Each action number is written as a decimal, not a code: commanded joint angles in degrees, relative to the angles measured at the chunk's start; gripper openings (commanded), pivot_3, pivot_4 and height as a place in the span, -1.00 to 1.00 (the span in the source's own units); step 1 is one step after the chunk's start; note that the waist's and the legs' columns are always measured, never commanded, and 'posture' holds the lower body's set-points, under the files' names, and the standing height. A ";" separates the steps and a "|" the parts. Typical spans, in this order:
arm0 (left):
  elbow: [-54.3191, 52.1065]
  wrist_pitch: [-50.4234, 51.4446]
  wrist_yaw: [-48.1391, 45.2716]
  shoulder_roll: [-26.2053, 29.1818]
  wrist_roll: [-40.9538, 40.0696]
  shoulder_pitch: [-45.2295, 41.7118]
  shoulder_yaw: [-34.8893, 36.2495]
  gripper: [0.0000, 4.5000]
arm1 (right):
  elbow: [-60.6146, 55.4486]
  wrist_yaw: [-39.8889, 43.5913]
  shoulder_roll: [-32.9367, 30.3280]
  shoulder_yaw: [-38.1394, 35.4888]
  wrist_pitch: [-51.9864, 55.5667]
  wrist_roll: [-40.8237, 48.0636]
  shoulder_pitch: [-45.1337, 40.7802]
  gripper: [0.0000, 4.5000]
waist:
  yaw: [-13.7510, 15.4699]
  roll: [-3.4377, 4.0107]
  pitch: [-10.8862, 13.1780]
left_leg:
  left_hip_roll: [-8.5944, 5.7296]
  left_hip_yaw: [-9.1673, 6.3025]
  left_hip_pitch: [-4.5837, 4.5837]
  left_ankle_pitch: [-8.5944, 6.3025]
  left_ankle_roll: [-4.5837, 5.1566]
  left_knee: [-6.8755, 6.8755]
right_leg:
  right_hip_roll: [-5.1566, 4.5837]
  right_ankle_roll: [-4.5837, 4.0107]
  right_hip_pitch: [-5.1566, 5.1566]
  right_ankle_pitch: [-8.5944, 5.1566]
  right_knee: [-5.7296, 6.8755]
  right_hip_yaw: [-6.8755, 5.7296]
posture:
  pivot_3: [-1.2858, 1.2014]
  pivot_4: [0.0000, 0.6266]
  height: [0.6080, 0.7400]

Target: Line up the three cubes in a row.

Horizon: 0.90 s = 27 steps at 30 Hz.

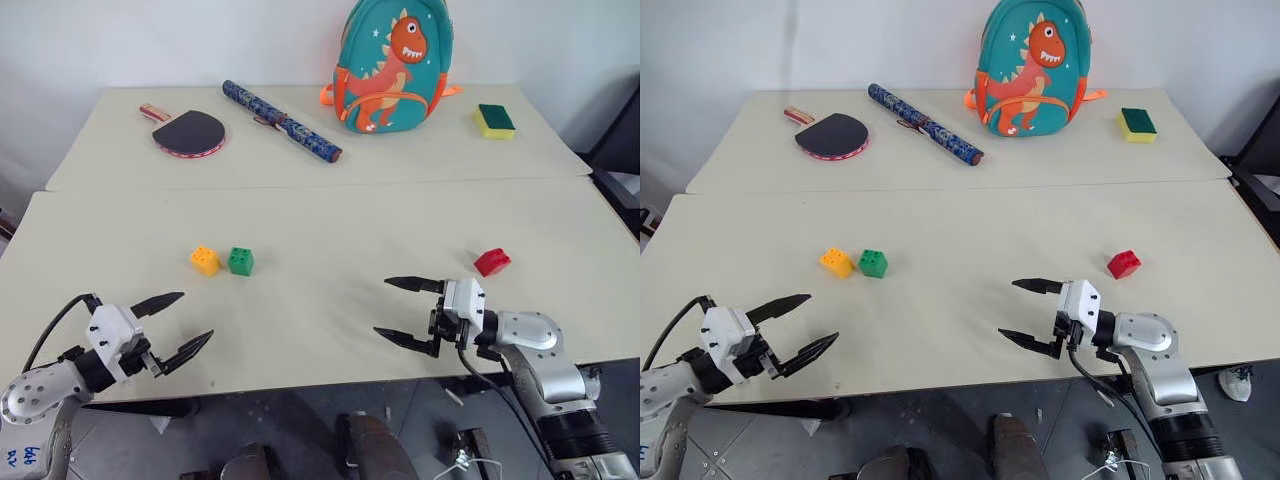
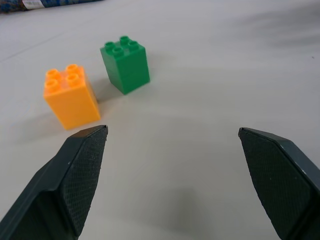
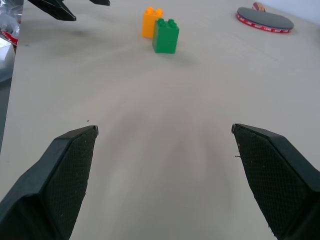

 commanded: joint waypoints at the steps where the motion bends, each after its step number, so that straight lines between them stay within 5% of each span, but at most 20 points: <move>1: -0.01 -1.16 1.73 0.39 0.14 -0.31 2.67 0.98 | -1.91 0.00 -0.63 -1.63 1.12 1.83 0.01 1.00 | 0.03 0.00 0.00 | 0.00 0.00 0.00 0.00 0.00 -0.02 | 0.00 0.00 0.00 0.00 0.00 -0.01 | 0.03 -0.52 1.00; 7: -6.22 5.01 0.60 0.59 -6.83 -3.20 -0.40 0.98 | -9.13 -7.25 -1.43 -6.92 6.56 3.82 3.91 1.00 | 0.91 0.00 0.00 | -0.02 -0.01 -0.02 0.00 0.00 0.04 | -0.03 0.00 0.00 0.00 0.00 0.01 | 0.03 -0.52 1.00; 12: -13.17 14.01 -5.38 1.95 -8.71 -9.36 -14.70 0.98 | -12.28 -18.63 -3.30 -27.11 9.04 3.77 15.90 1.00 | 3.30 0.02 -0.02 | -0.14 -0.05 -0.08 -0.03 0.05 0.04 | -0.08 0.01 0.02 0.00 -0.05 0.05 | 0.03 -0.52 1.00; 18: -11.63 17.36 -5.17 -0.82 -8.99 -17.72 -21.07 0.98 | -8.19 -21.81 -3.39 -40.03 9.67 4.63 25.38 1.00 | 3.16 0.03 -0.04 | -0.13 -0.15 0.02 -0.02 -0.03 0.06 | 0.10 0.10 0.10 0.04 -0.04 0.27 | 0.03 -0.52 1.00; 23: -8.89 17.36 -5.42 -1.79 -7.64 -19.70 -22.54 0.98 | -3.23 -19.53 -3.90 -39.84 10.67 5.86 27.08 1.00 | 1.97 0.09 -0.06 | -0.14 -0.21 0.09 0.01 -0.02 0.06 | 0.17 0.12 0.15 0.06 -0.02 0.38 | 0.03 -0.52 1.00; 27: -8.98 20.01 -7.67 -0.28 -9.58 -19.81 -22.03 0.98 | -3.21 -18.47 -9.16 -34.60 18.89 8.31 16.62 1.00 | 0.18 0.26 -0.02 | -0.17 -0.23 0.09 0.02 0.03 0.23 | 0.18 0.19 0.15 0.17 0.06 0.55 | 0.03 -0.52 1.00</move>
